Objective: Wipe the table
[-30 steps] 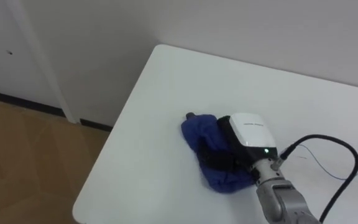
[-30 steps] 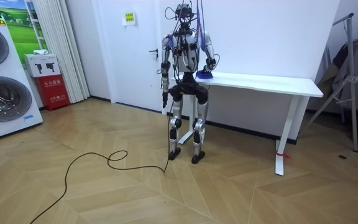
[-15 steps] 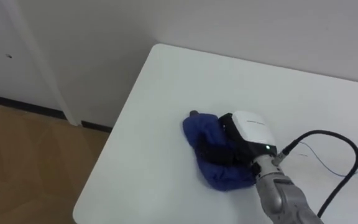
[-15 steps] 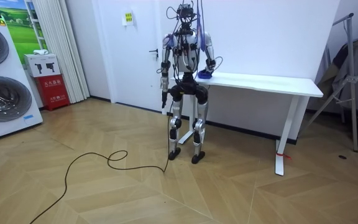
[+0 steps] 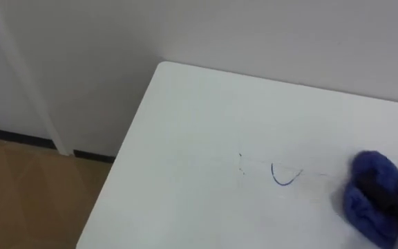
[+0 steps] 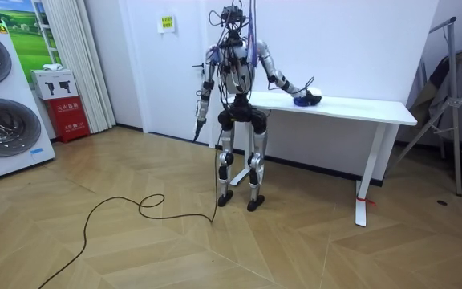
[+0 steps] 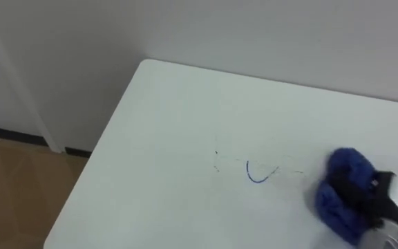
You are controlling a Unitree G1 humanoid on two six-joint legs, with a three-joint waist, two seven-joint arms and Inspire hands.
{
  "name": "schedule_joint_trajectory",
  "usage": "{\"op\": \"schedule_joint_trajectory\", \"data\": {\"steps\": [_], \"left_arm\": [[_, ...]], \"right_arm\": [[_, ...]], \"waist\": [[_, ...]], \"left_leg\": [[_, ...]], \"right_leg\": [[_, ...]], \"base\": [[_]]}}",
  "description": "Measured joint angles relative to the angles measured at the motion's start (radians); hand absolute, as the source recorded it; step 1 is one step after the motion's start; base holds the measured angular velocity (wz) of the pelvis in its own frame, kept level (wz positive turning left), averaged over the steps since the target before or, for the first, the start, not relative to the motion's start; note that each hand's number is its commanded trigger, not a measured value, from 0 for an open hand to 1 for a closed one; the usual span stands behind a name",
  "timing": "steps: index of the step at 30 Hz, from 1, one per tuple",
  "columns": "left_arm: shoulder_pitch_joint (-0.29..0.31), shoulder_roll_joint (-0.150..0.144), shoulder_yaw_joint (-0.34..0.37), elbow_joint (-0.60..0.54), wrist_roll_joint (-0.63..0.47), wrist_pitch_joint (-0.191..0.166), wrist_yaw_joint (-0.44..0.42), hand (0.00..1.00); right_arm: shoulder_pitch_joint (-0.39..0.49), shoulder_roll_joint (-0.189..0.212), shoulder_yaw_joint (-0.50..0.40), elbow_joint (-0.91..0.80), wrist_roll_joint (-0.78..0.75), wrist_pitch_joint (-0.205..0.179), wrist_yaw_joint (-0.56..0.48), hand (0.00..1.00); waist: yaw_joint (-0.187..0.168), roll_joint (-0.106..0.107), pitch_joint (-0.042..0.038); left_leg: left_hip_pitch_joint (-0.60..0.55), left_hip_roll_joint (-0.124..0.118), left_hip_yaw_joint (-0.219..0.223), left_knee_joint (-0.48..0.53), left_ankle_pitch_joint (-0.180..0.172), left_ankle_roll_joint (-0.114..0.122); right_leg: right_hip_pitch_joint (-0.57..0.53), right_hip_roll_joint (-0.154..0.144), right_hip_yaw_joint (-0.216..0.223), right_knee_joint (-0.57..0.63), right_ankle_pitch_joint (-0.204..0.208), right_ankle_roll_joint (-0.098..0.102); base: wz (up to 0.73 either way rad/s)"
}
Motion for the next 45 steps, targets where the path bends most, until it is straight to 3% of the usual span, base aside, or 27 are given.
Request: {"op": "schedule_joint_trajectory", "data": {"steps": [6, 8, 11, 13, 14, 16, 17, 18, 19, 21, 24, 27, 30, 32, 34, 37, 40, 43, 45], "left_arm": [[-0.036, -0.004, -0.022, 0.000, 0.002, 0.000, -0.003, 0.00], [-0.052, -0.007, -0.057, 0.001, -0.004, 0.000, -0.002, 0.00], [-0.088, -0.014, -0.108, 0.003, -0.004, 0.004, -0.004, 0.00], [-0.142, -0.021, -0.145, 0.034, -0.004, 0.015, -0.003, 0.00], [-0.154, -0.025, -0.156, 0.035, -0.003, 0.017, -0.003, 0.00], [-0.198, -0.031, -0.220, 0.063, -0.016, 0.018, -0.003, 0.00], [-0.207, -0.035, -0.231, 0.063, -0.016, 0.021, -0.003, 0.00], [-0.228, -0.047, -0.244, 0.059, -0.016, 0.020, -0.004, 0.00], [-0.232, -0.056, -0.252, 0.059, -0.016, 0.017, -0.005, 0.00], [-0.220, -0.057, -0.254, 0.058, -0.017, 0.021, -0.006, 0.00], [-0.157, -0.042, -0.250, 0.058, -0.015, 0.045, -0.003, 0.00], [-0.110, -0.040, -0.246, 0.057, -0.014, 0.061, 0.018, 0.00], [-0.093, -0.042, -0.247, 0.050, -0.014, 0.065, 0.037, 0.00], [-0.093, -0.041, -0.235, 0.049, -0.011, 0.065, 0.041, 0.00], [-0.086, -0.047, -0.171, 0.033, 0.012, 0.062, 0.055, 0.00], [-0.073, -0.048, -0.074, 0.012, 0.055, 0.064, 0.071, 0.00], [-0.048, -0.046, -0.048, -0.030, 0.085, 0.067, 0.076, 0.00], [-0.050, -0.045, -0.069, -0.036, 0.083, 0.066, 0.076, 0.00], [-0.062, -0.044, -0.092, -0.039, 0.076, 0.066, 0.075, 0.00]], "right_arm": [[0.014, -0.003, -0.031, -0.006, -0.004, 0.013, -0.012, 1.00], [-0.005, -0.002, 0.002, -0.022, -0.022, 0.051, -0.011, 1.00], [-0.011, 0.008, 0.090, -0.130, -0.098, 0.153, 0.027, 1.00], [-0.012, 0.052, 0.226, -0.320, -0.231, 0.240, 0.102, 1.00], [-0.014, 0.061, 0.278, -0.364, -0.269, 0.255, 0.121, 1.00], [-0.126, 0.096, 0.483, -0.408, -0.353, 0.271, 0.193, 1.00], [-0.158, 0.107, 0.512, -0.402, -0.360, 0.269, 0.213, 1.00], [-0.207, 0.120, 0.557, -0.388, -0.363, 0.261, 0.239, 1.00], [-0.236, 0.133, 0.580, -0.387, -0.365, 0.264, 0.261, 1.00], [-0.256, 0.143, 0.589, -0.393, -0.373, 0.264, 0.286, 1.00], [-0.236, 0.142, 0.574, -0.425, -0.367, 0.261, 0.292, 1.00], [-0.196, 0.142, 0.563, -0.428, -0.343, 0.223, 0.261, 1.00], [-0.164, 0.152, 0.523, -0.382, -0.276, 0.160, 0.198, 1.00], [-0.139, 0.152, 0.492, -0.336, -0.233, 0.105, 0.135, 1.00], [-0.063, 0.151, 0.419, -0.309, -0.164, 0.049, 0.043, 1.00], [0.047, 0.149, 0.299, -0.275, -0.094, 0.005, -0.089, 1.00], [0.103, 0.126, 0.187, -0.221, -0.007, 0.002, -0.156, 1.00], [0.109, 0.101, 0.143, -0.180, 0.033, 0.010, -0.154, 1.00], [0.089, 0.107, 0.145, -0.187, 0.029, 0.029, -0.150, 1.00]], "waist": [[-0.007, 0.001, 0.0007], [0.008, 0.003, 0.0011], [0.036, 0.003, 0.0036], [0.066, 0.004, 0.0084], [0.078, 0.004, 0.0086], [0.095, 0.001, 0.0141], [0.101, 0.000, 0.0177], [0.128, -0.001, 0.0254], [0.155, -0.001, 0.0270], [0.176, -0.003, 0.0255], [0.171, -0.004, 0.0247], [0.156, -0.002, 0.0243], [0.114, 0.005, 0.0216], [0.102, 0.017, 0.0155], [0.079, 0.032, 0.0036], [0.047, 0.039, -0.0065], [0.012, 0.036, -0.0086], [-0.001, 0.035, -0.0100], [0.002, 0.035, -0.0100]], "left_leg": [[0.003, 0.002, 0.006, 0.006, -0.001, -0.001], [0.002, 0.004, 0.019, 0.008, -0.002, -0.002], [-0.001, 0.009, 0.037, 0.007, -0.001, -0.006], [-0.007, 0.018, 0.071, 0.002, 0.003, -0.012], [-0.009, 0.020, 0.077, 0.002, 0.003, -0.014], [-0.009, 0.023, 0.080, -0.003, 0.008, -0.020], [-0.009, 0.023, 0.076, -0.004, 0.008, -0.021], [-0.010, 0.023, 0.072, -0.004, 0.009, -0.022], [-0.017, 0.022, 0.061, -0.004, 0.010, -0.021], [-0.026, 0.021, 0.041, -0.003, 0.012, -0.021], [-0.038, 0.021, 0.022, 0.006, 0.012, -0.019], [-0.036, 0.023, 0.021, 0.009, 0.012, -0.018], [-0.032, 0.020, 0.021, 0.009, 0.008, -0.013], [-0.021, 0.014, 0.021, 0.006, 0.006, -0.011], [-0.009, 0.006, 0.020, 0.000, 0.002, -0.004], [0.005, -0.001, 0.021, -0.002, -0.002, 0.002], [0.007, -0.006, 0.018, 0.014, -0.011, 0.009], [0.013, -0.007, 0.018, 0.017, -0.012, 0.012], [0.016, -0.007, 0.023, 0.019, -0.012, 0.012]], "right_leg": [[-0.003, 0.000, 0.003, 0.011, 0.000, 0.000], [-0.011, 0.001, 0.012, 0.017, 0.001, -0.001], [-0.035, 0.006, 0.035, 0.033, 0.005, -0.008], [-0.061, 0.014, 0.057, 0.042, 0.012, -0.018], [-0.069, 0.017, 0.061, 0.047, 0.013, -0.020], [-0.073, 0.021, 0.065, 0.049, 0.015, -0.024], [-0.072, 0.022, 0.065, 0.049, 0.015, -0.024], [-0.072, 0.022, 0.063, 0.048, 0.014, -0.024], [-0.072, 0.020, 0.049, 0.044, 0.014, -0.024], [-0.067, 0.018, 0.028, 0.034, 0.014, -0.023], [-0.068, 0.017, -0.003, 0.029, 0.014, -0.023], [-0.061, 0.015, -0.015, 0.028, 0.013, -0.022], [-0.034, 0.013, -0.018, 0.002, 0.012, -0.020], [-0.021, 0.009, -0.017, -0.004, 0.009, -0.013], [-0.008, -0.001, -0.019, -0.004, 0.000, 0.000], [0.013, -0.008, -0.016, -0.002, -0.003, 0.006], [0.022, -0.014, -0.014, 0.002, -0.003, 0.011], [0.021, -0.019, -0.021, 0.015, 0.000, 0.015], [0.020, -0.019, -0.017, 0.015, 0.001, 0.016]], "base": [[-0.03], [-0.21], [-0.34], [-0.44], [-0.32], [-0.02], [0.15], [0.20], [0.22], [0.34], [0.21], [0.09], [0.22], [0.10], [0.15], [0.04], [0.00], [-0.07], [-0.16]]}}
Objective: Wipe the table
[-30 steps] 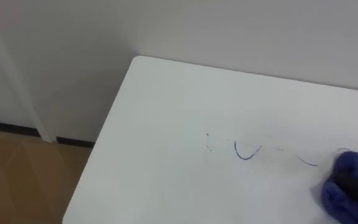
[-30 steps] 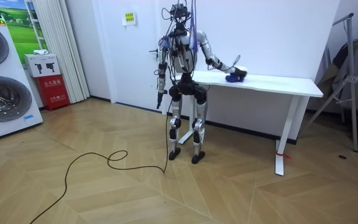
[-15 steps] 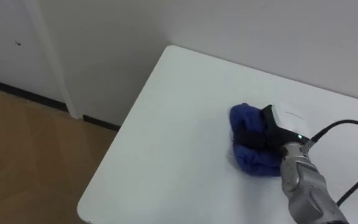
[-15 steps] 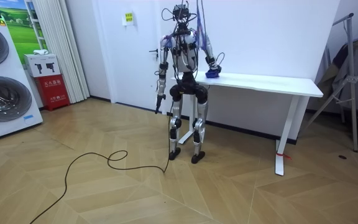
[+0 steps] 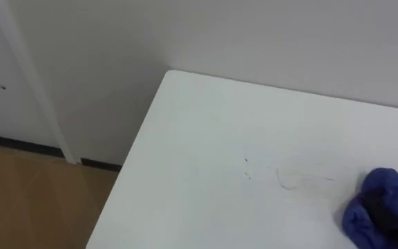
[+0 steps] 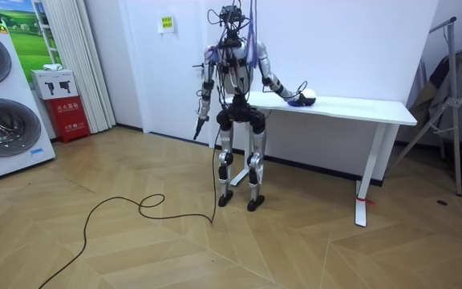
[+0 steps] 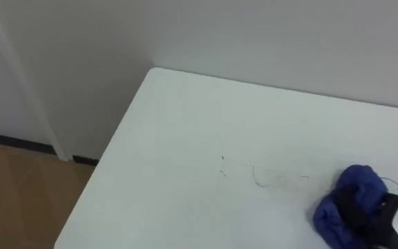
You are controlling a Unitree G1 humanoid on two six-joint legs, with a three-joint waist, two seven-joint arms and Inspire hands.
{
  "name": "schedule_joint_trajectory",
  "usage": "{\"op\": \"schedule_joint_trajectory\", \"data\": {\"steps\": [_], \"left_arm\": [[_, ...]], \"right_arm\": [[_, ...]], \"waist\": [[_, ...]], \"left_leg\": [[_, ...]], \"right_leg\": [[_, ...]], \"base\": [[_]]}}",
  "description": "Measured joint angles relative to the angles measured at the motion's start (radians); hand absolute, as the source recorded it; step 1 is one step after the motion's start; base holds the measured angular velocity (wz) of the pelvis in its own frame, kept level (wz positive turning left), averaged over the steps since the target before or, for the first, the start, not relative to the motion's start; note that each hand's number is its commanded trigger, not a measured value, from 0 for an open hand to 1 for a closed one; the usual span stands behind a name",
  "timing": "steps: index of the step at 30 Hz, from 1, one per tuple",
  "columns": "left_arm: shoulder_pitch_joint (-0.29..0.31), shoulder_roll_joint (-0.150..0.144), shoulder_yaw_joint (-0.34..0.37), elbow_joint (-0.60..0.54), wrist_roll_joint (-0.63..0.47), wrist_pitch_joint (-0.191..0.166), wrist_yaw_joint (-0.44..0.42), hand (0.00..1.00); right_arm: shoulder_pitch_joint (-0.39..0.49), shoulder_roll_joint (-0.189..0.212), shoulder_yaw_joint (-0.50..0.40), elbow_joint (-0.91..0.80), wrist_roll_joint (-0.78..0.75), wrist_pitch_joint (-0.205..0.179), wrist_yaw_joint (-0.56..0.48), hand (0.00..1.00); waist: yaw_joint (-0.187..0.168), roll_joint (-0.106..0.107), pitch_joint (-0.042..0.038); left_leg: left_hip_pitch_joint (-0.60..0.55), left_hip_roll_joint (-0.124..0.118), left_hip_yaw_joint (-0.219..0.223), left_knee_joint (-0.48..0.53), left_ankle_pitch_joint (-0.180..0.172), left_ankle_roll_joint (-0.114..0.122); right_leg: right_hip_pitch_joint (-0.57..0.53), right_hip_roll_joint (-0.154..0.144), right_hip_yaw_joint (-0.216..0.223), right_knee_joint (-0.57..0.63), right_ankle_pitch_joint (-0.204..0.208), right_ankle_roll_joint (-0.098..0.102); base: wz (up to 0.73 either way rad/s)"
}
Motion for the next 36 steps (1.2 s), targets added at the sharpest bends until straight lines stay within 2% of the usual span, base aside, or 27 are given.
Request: {"op": "schedule_joint_trajectory", "data": {"steps": [2, 4, 5, 6, 7, 8, 9, 10, 11, 12, 13, 16, 17, 19, 20, 21, 22, 23, 24, 26, 27, 28, 29, 31, 33, 35, 36], "left_arm": [[-0.019, 0.000, -0.039, 0.003, -0.025, -0.001, 0.000, 0.00], [-0.060, -0.012, -0.085, 0.023, -0.048, 0.000, -0.001, 0.00], [-0.070, -0.014, -0.100, 0.024, -0.053, 0.001, -0.001, 0.00], [-0.094, -0.015, -0.127, 0.034, -0.065, 0.002, -0.002, 0.00], [-0.117, -0.015, -0.149, 0.038, -0.093, 0.007, -0.002, 0.00], [-0.127, -0.016, -0.161, 0.038, -0.103, 0.008, -0.003, 0.00], [-0.149, -0.023, -0.180, 0.037, -0.129, 0.011, -0.005, 0.00], [-0.171, -0.034, -0.192, 0.036, -0.138, 0.014, -0.016, 0.00], [-0.181, -0.041, -0.192, 0.032, -0.146, 0.014, -0.025, 0.00], [-0.187, -0.052, -0.198, 0.016, -0.171, 0.013, -0.040, 0.00], [-0.177, -0.051, -0.208, 0.011, -0.190, 0.012, -0.048, 0.00], [-0.110, -0.045, -0.197, 0.011, -0.206, 0.013, -0.047, 0.00], [-0.098, -0.044, -0.196, 0.011, -0.206, 0.013, -0.046, 0.00], [-0.061, -0.046, -0.187, 0.008, -0.205, 0.013, -0.040, 0.00], [-0.055, -0.045, -0.185, 0.008, -0.204, 0.013, -0.039, 0.00], [-0.050, -0.043, -0.174, 0.008, -0.199, 0.009, -0.035, 0.00], [-0.047, -0.044, -0.146, 0.009, -0.196, 0.001, -0.031, 0.00], [-0.046, -0.043, -0.135, 0.009, -0.193, -0.002, -0.027, 0.00], [-0.043, -0.041, -0.106, 0.008, -0.167, -0.009, -0.018, 0.00], [-0.027, -0.030, -0.060, 0.004, -0.139, -0.010, -0.009, 0.00], [-0.025, -0.024, -0.027, -0.002, -0.110, -0.010, -0.002, 0.00], [-0.014, -0.017, -0.004, -0.001, -0.084, -0.009, 0.002, 0.00], [-0.007, -0.013, 0.006, -0.001, -0.075, -0.009, 0.003, 0.00], [0.000, 0.001, 0.010, -0.001, -0.069, -0.011, 0.000, 0.00], [0.000, -0.001, 0.009, -0.001, -0.070, -0.017, -0.001, 0.00], [-0.003, -0.005, -0.002, -0.002, -0.074, -0.018, -0.002, 0.00], [-0.005, -0.006, -0.025, -0.002, -0.085, -0.018, -0.001, 0.00]], "right_arm": [[-0.028, 0.008, 0.013, -0.028, -0.006, 0.054, 0.013, 1.00], [-0.063, 0.019, 0.069, -0.102, -0.053, 0.156, 0.068, 1.00], [-0.067, 0.020, 0.098, -0.139, -0.065, 0.186, 0.095, 1.00], [-0.072, 0.030, 0.183, -0.234, -0.115, 0.239, 0.156, 1.00], [-0.094, 0.042, 0.307, -0.333, -0.164, 0.290, 0.231, 1.00], [-0.119, 0.051, 0.375, -0.372, -0.193, 0.303, 0.267, 1.00], [-0.192, 0.072, 0.489, -0.419, -0.236, 0.310, 0.333, 1.00], [-0.277, 0.112, 0.576, -0.430, -0.247, 0.306, 0.387, 1.00], [-0.312, 0.125, 0.606, -0.431, -0.250, 0.298, 0.410, 1.00], [-0.366, 0.142, 0.649, -0.432, -0.251, 0.275, 0.453, 1.00], [-0.389, 0.153, 0.673, -0.430, -0.251, 0.255, 0.476, 1.00], [-0.354, 0.153, 0.663, -0.387, -0.255, 0.234, 0.497, 1.00], [-0.333, 0.148, 0.659, -0.369, -0.254, 0.233, 0.495, 1.00], [-0.247, 0.146, 0.613, -0.366, -0.232, 0.145, 0.438, 1.00], [-0.237, 0.146, 0.604, -0.359, -0.232, 0.124, 0.425, 1.00], [-0.201, 0.145, 0.569, -0.351, -0.230, 0.087, 0.392, 1.00], [-0.153, 0.143, 0.520, -0.350, -0.219, 0.054, 0.347, 1.00], [-0.127, 0.140, 0.495, -0.350, -0.203, 0.040, 0.322, 1.00], [-0.083, 0.117, 0.453, -0.350, -0.173, 0.015, 0.272, 1.00], [-0.011, 0.080, 0.381, -0.346, -0.100, -0.002, 0.198, 1.00], [0.029, 0.059, 0.321, -0.312, -0.060, -0.027, 0.144, 1.00], [0.061, 0.036, 0.260, -0.267, -0.030, -0.047, 0.094, 1.00], [0.069, 0.030, 0.227, -0.239, -0.026, -0.053, 0.073, 1.00], [0.070, 0.010, 0.125, -0.133, -0.020, -0.062, 0.019, 1.00], [0.066, -0.006, 0.100, -0.088, -0.010, -0.062, 0.011, 1.00], [0.054, 0.000, 0.096, -0.081, -0.001, -0.056, 0.017, 1.00], [0.026, 0.009, 0.101, -0.082, -0.001, -0.032, 0.023, 1.00]], "waist": [[0.011, 0.005, -0.0002], [0.039, 0.013, 0.0033], [0.050, 0.015, 0.0045], [0.081, 0.017, 0.0083], [0.104, 0.016, 0.0098], [0.113, 0.016, 0.0126], [0.128, 0.016, 0.0186], [0.148, 0.015, 0.0345], [0.160, 0.016, 0.0390], [0.190, 0.015, 0.0390], [0.199, 0.014, 0.0393], [0.198, 0.007, 0.0376], [0.197, 0.006, 0.0373], [0.177, 0.007, 0.0373], [0.167, 0.007, 0.0372], [0.145, 0.006, 0.0367], [0.130, 0.004, 0.0349], [0.126, 0.004, 0.0337], [0.113, 0.005, 0.0313], [0.097, 0.005, 0.0300], [0.075, 0.005, 0.0293], [0.061, 0.007, 0.0195], [0.054, 0.009, 0.0134], [0.035, 0.011, 0.0093], [0.028, 0.011, 0.0074], [0.029, 0.010, 0.0070], [0.029, 0.011, 0.0070]], "left_leg": [[0.003, -0.001, 0.014, 0.000, 0.000, 0.000], [0.003, 0.006, 0.044, -0.006, 0.003, -0.005], [0.002, 0.009, 0.056, -0.008, 0.004, -0.007], [0.000, 0.018, 0.083, -0.013, 0.007, -0.012], [-0.007, 0.027, 0.101, -0.018, 0.011, -0.019], [-0.012, 0.031, 0.110, -0.021, 0.014, -0.023], [-0.026, 0.036, 0.112, -0.023, 0.018, -0.029], [-0.035, 0.039, 0.108, -0.022, 0.022, -0.035], [-0.039, 0.040, 0.105, -0.023, 0.024, -0.037], [-0.052, 0.040, 0.092, -0.023, 0.027, -0.039], [-0.056, 0.038, 0.067, -0.024, 0.035, -0.039], [-0.060, 0.034, 0.025, -0.023, 0.037, -0.034], [-0.061, 0.034, 0.025, -0.023, 0.038, -0.033], [-0.060, 0.030, 0.036, -0.022, 0.040, -0.028], [-0.059, 0.028, 0.038, -0.022, 0.040, -0.028], [-0.055, 0.020, 0.039, -0.022, 0.040, -0.028], [-0.050, 0.017, 0.053, -0.024, 0.039, -0.025], [-0.049, 0.017, 0.062, -0.024, 0.037, -0.023], [-0.047, 0.016, 0.075, -0.024, 0.033, -0.017], [-0.040, 0.015, 0.085, -0.029, 0.030, -0.011], [-0.036, 0.013, 0.084, -0.032, 0.028, -0.008], [-0.032, 0.012, 0.085, -0.031, 0.024, -0.005], [-0.031, 0.012, 0.085, -0.031, 0.023, -0.004], [-0.018, 0.014, 0.097, -0.023, 0.013, -0.002], [-0.012, 0.014, 0.094, -0.015, 0.009, -0.002], [-0.007, 0.015, 0.095, -0.006, 0.005, -0.004], [-0.007, 0.015, 0.094, -0.005, 0.005, -0.005]], "right_leg": [[-0.005, 0.004, 0.017, 0.001, 0.002, -0.001], [-0.025, 0.012, 0.049, 0.007, 0.008, -0.008], [-0.037, 0.015, 0.062, 0.013, 0.010, -0.011], [-0.056, 0.023, 0.078, 0.023, 0.015, -0.019], [-0.079, 0.031, 0.088, 0.031, 0.020, -0.027], [-0.091, 0.034, 0.086, 0.036, 0.023, -0.032], [-0.108, 0.039, 0.083, 0.035, 0.028, -0.040], [-0.112, 0.044, 0.083, 0.032, 0.030, -0.044], [-0.114, 0.045, 0.081, 0.032, 0.030, -0.045], [-0.121, 0.045, 0.070, 0.030, 0.028, -0.047], [-0.118, 0.042, 0.052, 0.023, 0.028, -0.047], [-0.091, 0.036, 0.011, -0.003, 0.028, -0.046], [-0.090, 0.035, 0.009, -0.002, 0.028, -0.046], [-0.084, 0.028, 0.013, -0.003, 0.025, -0.041], [-0.080, 0.026, 0.012, -0.005, 0.023, -0.039], [-0.069, 0.019, 0.012, -0.017, 0.018, -0.031], [-0.060, 0.010, 0.017, -0.020, 0.008, -0.014], [-0.058, 0.007, 0.020, -0.019, 0.005, -0.010], [-0.057, 0.004, 0.019, -0.019, 0.002, -0.006], [-0.053, 0.003, 0.018, -0.019, 0.001, -0.004], [-0.044, 0.001, 0.017, -0.018, 0.001, -0.004], [-0.035, 0.000, 0.017, -0.016, 0.001, -0.003], [-0.032, 0.000, 0.016, -0.016, 0.002, -0.002], [-0.016, -0.001, 0.013, -0.015, 0.003, 0.000], [-0.009, -0.001, 0.012, -0.013, 0.004, 0.001], [-0.003, 0.000, 0.013, -0.013, 0.004, 0.002], [-0.003, 0.001, 0.015, -0.011, 0.004, 0.001]], "base": [[-0.26], [-0.44], [-0.63], [-0.66], [-0.63], [-0.37], [-0.06], [0.10], [0.27], [0.44], [0.53], [0.54], [0.32], [0.17], [0.20], [0.30], [0.29], [0.12], [-0.04], [-0.05], [0.00], [0.00], [-0.05], [-0.11], [-0.10], [-0.10], [-0.09]]}}
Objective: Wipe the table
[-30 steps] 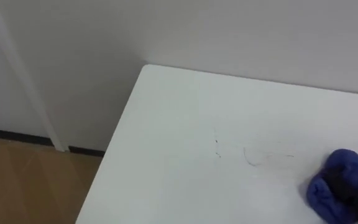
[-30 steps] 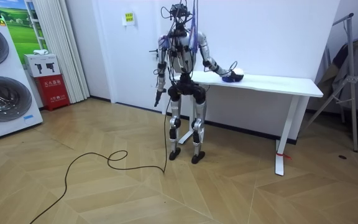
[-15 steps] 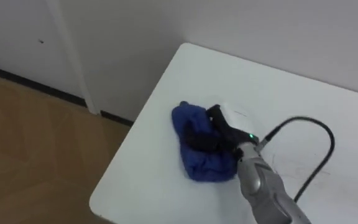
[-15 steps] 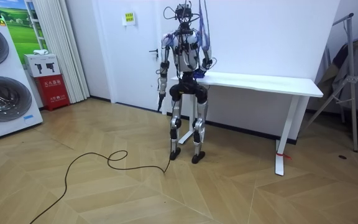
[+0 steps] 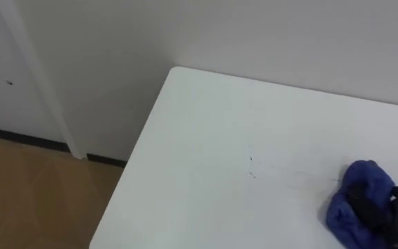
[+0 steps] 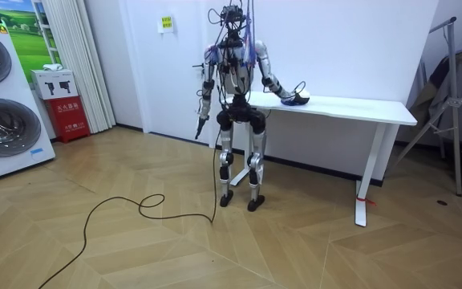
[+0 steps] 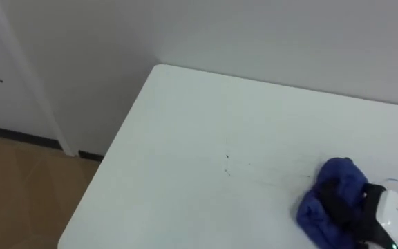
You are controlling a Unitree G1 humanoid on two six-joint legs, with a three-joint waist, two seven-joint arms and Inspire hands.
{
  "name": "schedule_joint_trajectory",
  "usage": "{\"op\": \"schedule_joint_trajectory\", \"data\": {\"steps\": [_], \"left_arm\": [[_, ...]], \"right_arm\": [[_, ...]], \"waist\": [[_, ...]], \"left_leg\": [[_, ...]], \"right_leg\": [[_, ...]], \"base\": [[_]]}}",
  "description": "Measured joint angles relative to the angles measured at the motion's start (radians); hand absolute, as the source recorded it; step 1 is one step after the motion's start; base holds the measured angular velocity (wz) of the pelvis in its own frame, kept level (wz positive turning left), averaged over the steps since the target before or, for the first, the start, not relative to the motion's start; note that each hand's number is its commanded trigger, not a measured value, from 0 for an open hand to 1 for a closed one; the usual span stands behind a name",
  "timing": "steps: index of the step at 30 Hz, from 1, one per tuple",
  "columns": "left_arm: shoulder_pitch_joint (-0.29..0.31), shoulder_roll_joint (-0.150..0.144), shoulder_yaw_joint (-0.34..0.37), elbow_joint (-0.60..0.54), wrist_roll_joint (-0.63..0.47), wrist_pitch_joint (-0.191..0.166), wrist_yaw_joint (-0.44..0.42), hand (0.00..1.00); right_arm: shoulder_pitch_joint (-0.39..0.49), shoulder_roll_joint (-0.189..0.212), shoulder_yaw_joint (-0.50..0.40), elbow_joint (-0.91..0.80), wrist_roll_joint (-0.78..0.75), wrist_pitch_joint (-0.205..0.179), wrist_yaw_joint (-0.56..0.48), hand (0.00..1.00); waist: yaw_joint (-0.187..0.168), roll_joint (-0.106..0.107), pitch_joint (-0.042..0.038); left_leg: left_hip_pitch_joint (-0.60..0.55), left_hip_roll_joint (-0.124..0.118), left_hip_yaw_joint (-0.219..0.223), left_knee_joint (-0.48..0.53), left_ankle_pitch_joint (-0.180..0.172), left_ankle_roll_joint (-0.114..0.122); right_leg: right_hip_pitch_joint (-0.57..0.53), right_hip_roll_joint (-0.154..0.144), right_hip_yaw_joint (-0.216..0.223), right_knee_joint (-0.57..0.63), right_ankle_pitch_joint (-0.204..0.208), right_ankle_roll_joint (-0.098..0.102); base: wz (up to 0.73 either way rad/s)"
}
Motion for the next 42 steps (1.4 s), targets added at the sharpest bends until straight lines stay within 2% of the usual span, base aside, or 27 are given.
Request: {"op": "schedule_joint_trajectory", "data": {"steps": [2, 4, 5, 6, 7, 8, 9, 10, 12, 17, 18, 19, 21, 22, 23, 25, 26, 28, 31, 33, 35, 37, 38, 39, 40, 41, 42], "left_arm": [[-0.010, -0.007, -0.044, 0.000, -0.005, 0.001, 0.002, 0.00], [-0.039, -0.024, -0.088, 0.004, -0.009, 0.004, 0.002, 0.00], [-0.049, -0.027, -0.099, 0.005, -0.013, 0.004, 0.002, 0.00], [-0.067, -0.031, -0.125, 0.010, -0.031, 0.005, 0.002, 0.00], [-0.089, -0.031, -0.145, 0.025, -0.048, 0.008, 0.002, 0.00], [-0.097, -0.032, -0.152, 0.024, -0.056, 0.010, 0.002, 0.00], [-0.111, -0.034, -0.174, 0.024, -0.075, 0.012, 0.001, 0.00], [-0.125, -0.039, -0.185, 0.022, -0.079, 0.014, -0.002, 0.00], [-0.134, -0.044, -0.185, 0.019, -0.081, 0.014, -0.011, 0.00], [-0.077, -0.037, -0.155, 0.023, -0.081, 0.020, -0.029, 0.00], [-0.063, -0.035, -0.153, 0.023, -0.082, 0.023, -0.038, 0.00], [-0.051, -0.031, -0.151, 0.026, -0.082, 0.024, -0.041, 0.00], [-0.050, -0.018, -0.135, 0.026, -0.067, 0.022, -0.044, 0.00], [-0.060, -0.001, -0.114, 0.028, -0.051, 0.015, -0.044, 0.00], [-0.063, 0.012, -0.105, 0.033, -0.037, 0.009, -0.044, 0.00], [-0.084, 0.057, -0.041, 0.055, 0.073, 0.000, -0.042, 0.00], [-0.085, 0.073, -0.034, 0.061, 0.085, -0.002, -0.038, 0.00], [-0.086, 0.126, -0.011, 0.063, 0.095, -0.005, -0.034, 0.00], [-0.088, 0.150, -0.007, 0.048, 0.094, 0.002, -0.023, 0.00], [-0.088, 0.141, -0.011, 0.025, 0.090, 0.004, -0.017, 0.00], [-0.090, 0.121, -0.014, 0.014, 0.077, 0.004, -0.017, 0.00], [-0.090, 0.104, -0.057, 0.002, 0.037, 0.006, -0.015, 0.00], [-0.092, 0.095, -0.071, 0.000, 0.034, 0.006, -0.013, 0.00], [-0.111, 0.066, -0.099, 0.000, 0.023, 0.006, -0.011, 0.00], [-0.133, 0.029, -0.107, 0.000, 0.013, 0.000, -0.011, 0.00], [-0.132, 0.012, -0.110, 0.001, 0.012, -0.003, -0.011, 0.00], [-0.128, -0.009, -0.131, 0.001, 0.006, -0.017, -0.012, 0.00]], "right_arm": [[-0.035, 0.013, 0.018, -0.011, -0.009, 0.049, 0.018, 1.00], [-0.087, 0.022, 0.065, -0.076, -0.042, 0.163, 0.087, 1.00], [-0.099, 0.026, 0.086, -0.105, -0.061, 0.197, 0.115, 1.00], [-0.126, 0.027, 0.165, -0.174, -0.102, 0.261, 0.182, 1.00], [-0.156, 0.038, 0.270, -0.245, -0.154, 0.296, 0.253, 1.00], [-0.178, 0.047, 0.322, -0.273, -0.187, 0.304, 0.285, 1.00], [-0.244, 0.071, 0.404, -0.300, -0.243, 0.309, 0.344, 1.00], [-0.309, 0.107, 0.463, -0.313, -0.266, 0.309, 0.398, 1.00], [-0.382, 0.121, 0.507, -0.322, -0.276, 0.283, 0.458, 1.00], [-0.389, 0.117, 0.452, -0.210, -0.279, 0.252, 0.475, 1.00], [-0.352, 0.116, 0.402, -0.177, -0.252, 0.206, 0.447, 1.00], [-0.322, 0.114, 0.370, -0.150, -0.233, 0.165, 0.402, 1.00], [-0.282, 0.107, 0.314, -0.106, -0.186, 0.119, 0.332, 1.00], [-0.257, 0.097, 0.274, -0.072, -0.137, 0.091, 0.284, 1.00], [-0.253, 0.096, 0.253, -0.048, -0.108, 0.078, 0.262, 1.00], [-0.207, 0.054, 0.179, 0.029, -0.020, 0.071, 0.160, 1.00], [-0.195, 0.040, 0.165, 0.051, -0.001, 0.071, 0.137, 1.00], [-0.144, -0.003, 0.111, 0.107, 0.055, 0.071, 0.072, 1.00], [-0.093, -0.010, 0.058, 0.112, 0.070, 0.071, 0.049, 1.00], [-0.090, -0.006, 0.065, 0.104, 0.061, 0.070, 0.055, 1.00], [-0.096, -0.002, 0.096, 0.068, 0.007, 0.072, 0.079, 1.00], [-0.110, 0.018, 0.169, -0.009, -0.057, 0.094, 0.111, 1.00], [-0.118, 0.019, 0.191, -0.027, -0.076, 0.099, 0.119, 1.00], [-0.136, 0.024, 0.226, -0.068, -0.107, 0.110, 0.142, 1.00], [-0.157, 0.037, 0.242, -0.101, -0.136, 0.140, 0.170, 1.00], [-0.170, 0.041, 0.255, -0.116, -0.151, 0.157, 0.186, 1.00], [-0.200, 0.046, 0.285, -0.133, -0.177, 0.190, 0.222, 1.00]], "waist": [[0.003, 0.004, -0.0004], [0.036, 0.006, 0.0012], [0.047, 0.006, 0.0014], [0.074, 0.005, 0.0026], [0.090, 0.003, 0.0051], [0.095, 0.002, 0.0050], [0.110, 0.001, 0.0117], [0.117, 0.000, 0.0164], [0.147, 0.000, 0.0257], [0.163, -0.009, 0.0255], [0.149, -0.014, 0.0232], [0.114, -0.006, 0.0279], [0.075, -0.007, 0.0264], [0.061, -0.006, 0.0233], [0.052, -0.007, 0.0235], [0.043, 0.003, 0.0171], [0.040, 0.006, 0.0146], [0.028, 0.004, 0.0099], [0.020, -0.006, 0.0039], [0.026, -0.019, -0.0027], [0.029, -0.021, -0.0039], [0.035, -0.022, -0.0033], [0.044, -0.016, -0.0040], [0.046, 0.006, 0.0010], [0.049, 0.008, 0.0048], [0.053, 0.006, 0.0081], [0.069, 0.005, 0.0102]], "left_leg": [[0.000, 0.000, 0.010, 0.000, 0.001, -0.002], [0.003, 0.006, 0.049, -0.003, 0.004, -0.007], [0.002, 0.010, 0.061, -0.005, 0.006, -0.009], [0.002, 0.018, 0.090, -0.011, 0.009, -0.015], [-0.004, 0.024, 0.100, -0.013, 0.013, -0.020], [-0.011, 0.026, 0.099, -0.013, 0.015, -0.023], [-0.019, 0.029, 0.096, -0.014, 0.019, -0.028], [-0.032, 0.032, 0.090, -0.014, 0.022, -0.034], [-0.045, 0.029, 0.071, -0.017, 0.031, -0.033], [-0.051, 0.022, 0.022, -0.011, 0.035, -0.023], [-0.057, 0.024, 0.018, 0.005, 0.031, -0.016], [-0.062, 0.020, 0.019, 0.027, 0.025, -0.007], [-0.063, 0.021, 0.043, 0.054, 0.018, 0.004], [-0.061, 0.035, 0.063, 0.058, 0.002, 0.010], [-0.065, 0.040, 0.079, 0.062, -0.006, 0.008], [-0.070, 0.074, 0.121, 0.114, -0.047, 0.001], [-0.070, 0.086, 0.124, 0.129, -0.056, -0.002], [-0.080, 0.123, 0.117, 0.180, -0.087, -0.022], [-0.093, 0.171, 0.111, 0.222, -0.107, -0.056], [-0.098, 0.195, 0.112, 0.242, -0.112, -0.085], [-0.090, 0.235, 0.116, 0.243, -0.107, -0.123], [-0.080, 0.288, 0.130, 0.237, -0.093, -0.194], [-0.078, 0.303, 0.131, 0.236, -0.087, -0.213], [-0.079, 0.344, 0.129, 0.218, -0.063, -0.241], [-0.080, 0.349, 0.137, 0.191, -0.027, -0.229], [-0.082, 0.346, 0.154, 0.190, -0.015, -0.216], [-0.083, 0.321, 0.168, 0.192, -0.006, -0.202]], "right_leg": [[-0.011, 0.001, 0.005, 0.012, 0.002, -0.003], [-0.038, 0.011, 0.042, 0.032, 0.007, -0.011], [-0.045, 0.014, 0.053, 0.035, 0.009, -0.015], [-0.065, 0.021, 0.068, 0.042, 0.015, -0.024], [-0.078, 0.029, 0.075, 0.045, 0.020, -0.032], [-0.086, 0.031, 0.075, 0.046, 0.022, -0.036], [-0.097, 0.035, 0.075, 0.045, 0.025, -0.040], [-0.107, 0.038, 0.071, 0.044, 0.027, -0.044], [-0.109, 0.036, 0.054, 0.042, 0.024, -0.047], [-0.106, 0.015, 0.009, 0.048, 0.011, -0.035], [-0.106, 0.002, -0.004, 0.062, 0.006, -0.033], [-0.108, -0.010, -0.004, 0.086, -0.003, -0.026], [-0.110, -0.026, -0.001, 0.122, -0.013, -0.011], [-0.128, -0.033, -0.002, 0.176, -0.029, 0.014], [-0.140, -0.048, -0.005, 0.212, -0.039, 0.018], [-0.169, -0.149, 0.010, 0.326, -0.071, 0.040], [-0.168, -0.172, 0.018, 0.324, -0.069, 0.044], [-0.155, -0.239, 0.036, 0.264, -0.044, 0.069], [-0.105, -0.257, 0.017, 0.119, 0.031, 0.073], [-0.095, -0.249, 0.009, 0.074, 0.066, 0.074], [-0.089, -0.210, -0.006, 0.062, 0.081, 0.074], [-0.092, -0.123, -0.071, 0.099, 0.083, 0.071], [-0.099, -0.113, -0.098, 0.112, 0.060, 0.093], [-0.122, -0.072, -0.106, 0.143, 0.031, 0.061], [-0.143, -0.059, -0.108, 0.162, 0.005, 0.041], [-0.150, -0.055, -0.105, 0.166, -0.008, 0.037], [-0.164, -0.047, -0.095, 0.177, -0.025, 0.026]], "base": [[-0.19], [-0.52], [-0.70], [-0.61], [-0.49], [-0.20], [0.04], [0.13], [0.41], [0.38], [0.24], [0.28], [0.23], [0.10], [-0.05], [-0.11], [-0.12], [-0.09], [-0.07], [-0.16], [-0.21], [-0.33], [-0.32], [-0.17], [0.00], [-0.10], [-0.34]]}}
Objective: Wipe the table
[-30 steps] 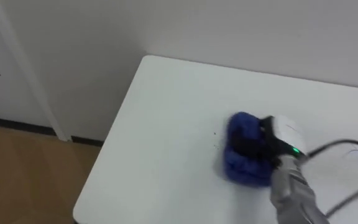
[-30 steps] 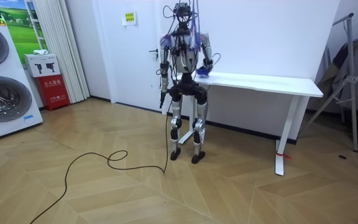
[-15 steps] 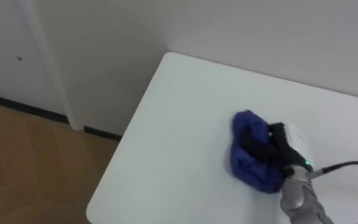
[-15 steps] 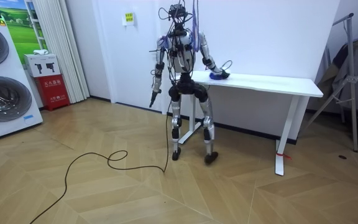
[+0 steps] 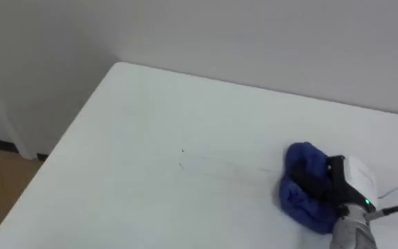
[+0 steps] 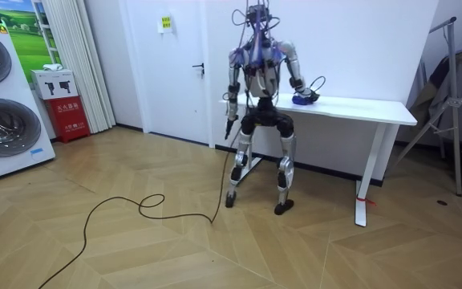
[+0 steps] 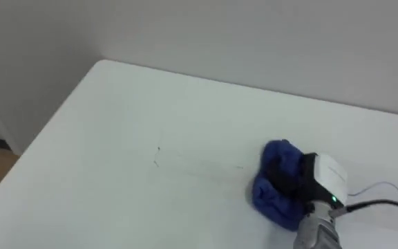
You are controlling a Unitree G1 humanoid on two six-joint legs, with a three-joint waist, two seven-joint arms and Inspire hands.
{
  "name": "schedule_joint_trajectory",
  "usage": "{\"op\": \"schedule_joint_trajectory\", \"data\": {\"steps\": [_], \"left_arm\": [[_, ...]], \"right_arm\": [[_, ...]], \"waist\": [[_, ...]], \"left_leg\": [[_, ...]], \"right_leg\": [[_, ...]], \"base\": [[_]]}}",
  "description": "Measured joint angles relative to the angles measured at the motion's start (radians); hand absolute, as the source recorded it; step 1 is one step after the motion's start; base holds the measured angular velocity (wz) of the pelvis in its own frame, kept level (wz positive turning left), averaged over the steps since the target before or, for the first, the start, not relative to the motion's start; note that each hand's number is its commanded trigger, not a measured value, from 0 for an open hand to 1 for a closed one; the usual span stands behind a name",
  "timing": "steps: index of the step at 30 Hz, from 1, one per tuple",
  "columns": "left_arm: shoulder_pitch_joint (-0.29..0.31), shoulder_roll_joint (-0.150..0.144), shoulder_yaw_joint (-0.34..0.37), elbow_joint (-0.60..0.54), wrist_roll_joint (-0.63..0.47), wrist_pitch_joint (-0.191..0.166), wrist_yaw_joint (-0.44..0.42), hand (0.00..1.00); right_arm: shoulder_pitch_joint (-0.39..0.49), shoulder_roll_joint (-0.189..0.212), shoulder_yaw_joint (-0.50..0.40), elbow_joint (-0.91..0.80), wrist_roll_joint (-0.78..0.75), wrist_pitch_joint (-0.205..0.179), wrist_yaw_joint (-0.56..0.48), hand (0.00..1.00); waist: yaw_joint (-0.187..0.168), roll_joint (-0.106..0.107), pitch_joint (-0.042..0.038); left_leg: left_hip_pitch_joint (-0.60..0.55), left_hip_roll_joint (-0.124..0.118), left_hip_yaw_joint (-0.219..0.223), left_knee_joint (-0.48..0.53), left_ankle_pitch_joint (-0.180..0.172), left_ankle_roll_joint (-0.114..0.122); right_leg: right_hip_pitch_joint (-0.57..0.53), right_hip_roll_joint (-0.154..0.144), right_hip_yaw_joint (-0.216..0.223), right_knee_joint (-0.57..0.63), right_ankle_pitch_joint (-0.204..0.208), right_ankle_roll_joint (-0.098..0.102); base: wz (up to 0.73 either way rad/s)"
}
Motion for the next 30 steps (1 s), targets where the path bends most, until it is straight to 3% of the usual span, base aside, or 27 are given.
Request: {"op": "schedule_joint_trajectory", "data": {"steps": [1, 2, 3, 4, 5, 8, 11, 13, 15, 18, 21, 23, 26, 28, 29, 30], "left_arm": [[0.000, -0.006, -0.010, -0.001, -0.003, -0.001, 0.000, 0.00], [0.006, -0.005, -0.009, -0.001, -0.011, 0.001, 0.000, 0.00], [0.019, -0.003, -0.009, -0.001, -0.013, 0.007, 0.001, 0.00], [0.038, 0.001, -0.010, -0.003, -0.017, 0.016, 0.002, 0.00], [0.049, 0.002, -0.010, -0.007, -0.028, 0.024, 0.004, 0.00], [0.097, 0.006, -0.010, -0.022, -0.081, 0.051, 0.018, 0.00], [0.145, 0.010, 0.004, -0.038, -0.071, 0.054, 0.017, 0.00], [0.161, 0.022, 0.068, -0.042, -0.010, 0.054, 0.017, 0.00], [0.174, 0.030, 0.140, -0.071, 0.043, 0.054, 0.018, 0.00], [0.171, 0.066, 0.212, -0.081, 0.099, 0.039, 0.020, 0.00], [0.171, 0.087, 0.226, -0.081, 0.093, 0.000, 0.021, 0.00], [0.157, 0.085, 0.213, -0.082, 0.086, -0.003, 0.021, 0.00], [0.136, 0.071, 0.155, -0.077, 0.065, -0.004, 0.022, 0.00], [0.109, 0.044, 0.101, -0.060, 0.046, -0.007, 0.022, 0.00], [0.097, 0.036, 0.095, -0.050, 0.045, -0.006, 0.022, 0.00], [0.084, 0.023, 0.073, -0.047, 0.034, 0.001, 0.024, 0.00]], "right_arm": [[-0.034, 0.006, 0.024, 0.001, -0.020, 0.025, 0.033, 1.00], [-0.051, 0.009, 0.029, 0.000, -0.029, 0.035, 0.051, 1.00], [-0.082, 0.006, 0.046, -0.001, -0.057, 0.054, 0.080, 1.00], [-0.106, 0.005, 0.058, 0.001, -0.071, 0.058, 0.099, 1.00], [-0.114, 0.006, 0.060, 0.006, -0.071, 0.057, 0.101, 1.00], [-0.111, 0.003, 0.043, 0.012, -0.067, 0.022, 0.090, 1.00], [-0.052, -0.006, -0.013, 0.027, -0.061, -0.058, 0.044, 1.00], [0.020, -0.017, -0.116, 0.059, -0.015, -0.123, -0.030, 1.00], [0.085, -0.022, -0.223, 0.070, 0.014, -0.141, -0.081, 1.00], [0.140, -0.065, -0.385, 0.207, 0.032, -0.165, -0.151, 1.00], [0.151, -0.093, -0.466, 0.287, 0.075, -0.164, -0.154, 1.00], [0.147, -0.098, -0.461, 0.270, 0.112, -0.155, -0.147, 1.00], [0.138, -0.096, -0.418, 0.207, 0.134, -0.095, -0.138, 1.00], [0.131, -0.077, -0.338, 0.077, 0.120, 0.021, -0.099, 1.00], [0.126, -0.073, -0.300, 0.030, 0.098, 0.048, -0.080, 1.00], [0.086, -0.058, -0.187, -0.060, 0.037, 0.092, -0.028, 1.00]], "waist": [[0.021, -0.003, 0.0020], [0.027, -0.005, 0.0022], [0.047, -0.008, 0.0033], [0.065, -0.008, 0.0067], [0.068, -0.010, 0.0084], [0.046, -0.006, 0.0088], [-0.002, -0.002, 0.0047], [-0.043, -0.006, -0.0001], [-0.080, -0.024, -0.0053], [-0.110, -0.047, -0.0195], [-0.121, -0.060, -0.0178], [-0.117, -0.058, -0.0179], [-0.088, -0.044, -0.0102], [-0.028, -0.023, -0.0095], [-0.006, -0.018, -0.0088], [0.019, -0.010, -0.0013]], "left_leg": [[-0.003, -0.040, 0.009, 0.000, -0.008, 0.013], [-0.007, -0.057, 0.008, -0.003, -0.012, 0.022], [-0.014, -0.098, -0.010, -0.023, -0.015, 0.027], [-0.014, -0.133, -0.034, -0.047, -0.013, 0.047], [-0.014, -0.144, -0.041, -0.057, -0.009, 0.052], [-0.017, -0.152, -0.072, -0.109, 0.017, 0.046], [-0.016, -0.167, -0.105, -0.146, 0.035, 0.051], [-0.009, -0.180, -0.148, -0.161, 0.043, 0.056], [-0.009, -0.190, -0.156, -0.167, 0.046, 0.063], [0.014, -0.212, -0.150, -0.177, 0.048, 0.075], [0.036, -0.216, -0.148, -0.181, 0.038, 0.084], [0.038, -0.216, -0.141, -0.185, 0.036, 0.085], [0.050, -0.213, -0.122, -0.198, 0.034, 0.082], [0.060, -0.211, -0.120, -0.207, 0.031, 0.081], [0.060, -0.210, -0.120, -0.210, 0.031, 0.081], [0.054, -0.208, -0.120, -0.211, 0.031, 0.081]], "right_leg": [[-0.014, 0.006, 0.020, 0.011, -0.009, -0.019], [-0.019, 0.011, 0.027, 0.012, -0.009, -0.027], [-0.034, 0.020, 0.043, 0.010, -0.004, -0.035], [-0.045, 0.029, 0.064, 0.005, 0.004, -0.046], [-0.048, 0.031, 0.066, 0.001, 0.007, -0.050], [-0.044, 0.040, 0.038, -0.029, 0.017, -0.055], [-0.024, 0.031, 0.002, -0.050, 0.027, -0.056], [0.021, 0.024, -0.039, -0.092, 0.036, -0.044], [0.047, 0.012, -0.067, -0.110, 0.036, -0.033], [0.080, -0.005, -0.049, -0.117, 0.027, -0.012], [0.100, -0.008, -0.034, -0.117, 0.027, -0.005], [0.096, -0.008, -0.028, -0.116, 0.027, -0.005], [0.090, -0.003, -0.018, -0.116, 0.028, -0.006], [0.064, 0.008, 0.018, -0.106, 0.037, -0.017], [0.051, 0.012, 0.029, -0.103, 0.042, -0.022], [0.026, 0.018, 0.041, -0.092, 0.049, -0.032]], "base": [[-0.42], [-0.46], [-0.49], [-0.49], [-0.28], [0.19], [0.43], [0.57], [0.57], [0.33], [0.03], [-0.13], [-0.28], [-0.62], [-0.83], [-0.61]]}}
